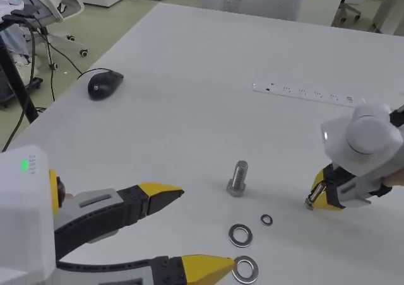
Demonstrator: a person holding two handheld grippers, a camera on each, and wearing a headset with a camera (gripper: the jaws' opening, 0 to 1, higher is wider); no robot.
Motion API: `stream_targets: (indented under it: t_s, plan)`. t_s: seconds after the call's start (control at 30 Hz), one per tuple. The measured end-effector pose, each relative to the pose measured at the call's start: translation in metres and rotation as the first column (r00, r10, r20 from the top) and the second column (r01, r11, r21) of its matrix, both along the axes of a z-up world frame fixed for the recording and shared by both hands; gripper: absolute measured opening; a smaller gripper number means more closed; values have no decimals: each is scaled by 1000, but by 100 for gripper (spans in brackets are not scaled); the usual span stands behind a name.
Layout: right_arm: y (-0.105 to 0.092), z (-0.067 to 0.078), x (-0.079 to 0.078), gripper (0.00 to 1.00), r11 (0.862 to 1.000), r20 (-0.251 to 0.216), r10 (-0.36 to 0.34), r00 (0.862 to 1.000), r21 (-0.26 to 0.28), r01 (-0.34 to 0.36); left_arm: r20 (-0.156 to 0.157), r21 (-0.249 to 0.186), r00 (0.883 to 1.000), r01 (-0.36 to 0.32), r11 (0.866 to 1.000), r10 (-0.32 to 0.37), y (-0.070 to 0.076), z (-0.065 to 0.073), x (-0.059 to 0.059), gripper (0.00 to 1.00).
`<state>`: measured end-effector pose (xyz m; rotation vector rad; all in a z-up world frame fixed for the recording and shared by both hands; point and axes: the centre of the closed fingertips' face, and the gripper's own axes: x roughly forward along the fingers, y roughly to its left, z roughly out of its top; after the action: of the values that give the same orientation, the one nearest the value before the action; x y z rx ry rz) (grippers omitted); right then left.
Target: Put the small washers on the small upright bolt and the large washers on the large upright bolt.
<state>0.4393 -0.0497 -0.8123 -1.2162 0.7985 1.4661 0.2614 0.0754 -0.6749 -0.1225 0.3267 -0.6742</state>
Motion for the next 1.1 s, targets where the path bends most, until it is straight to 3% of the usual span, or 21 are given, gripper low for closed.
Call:
stream_targets:
  t_s: [0.47,0.77,1.1]
  plan:
    - [-12,14,-2,14,999,8,-30,1000,14,30,7,5,1000,13,1000,-13,-4,2,2,55]
    - [-14,20,-30,14,1000,-19,-24,1000,9,24,19,13,1000,20,1000,-20,-8,6,-5,55]
    - [10,12,-60,13,999,-53,33,998,27,-32,36,11,999,1,1000,-1,-6,12,-13,55]
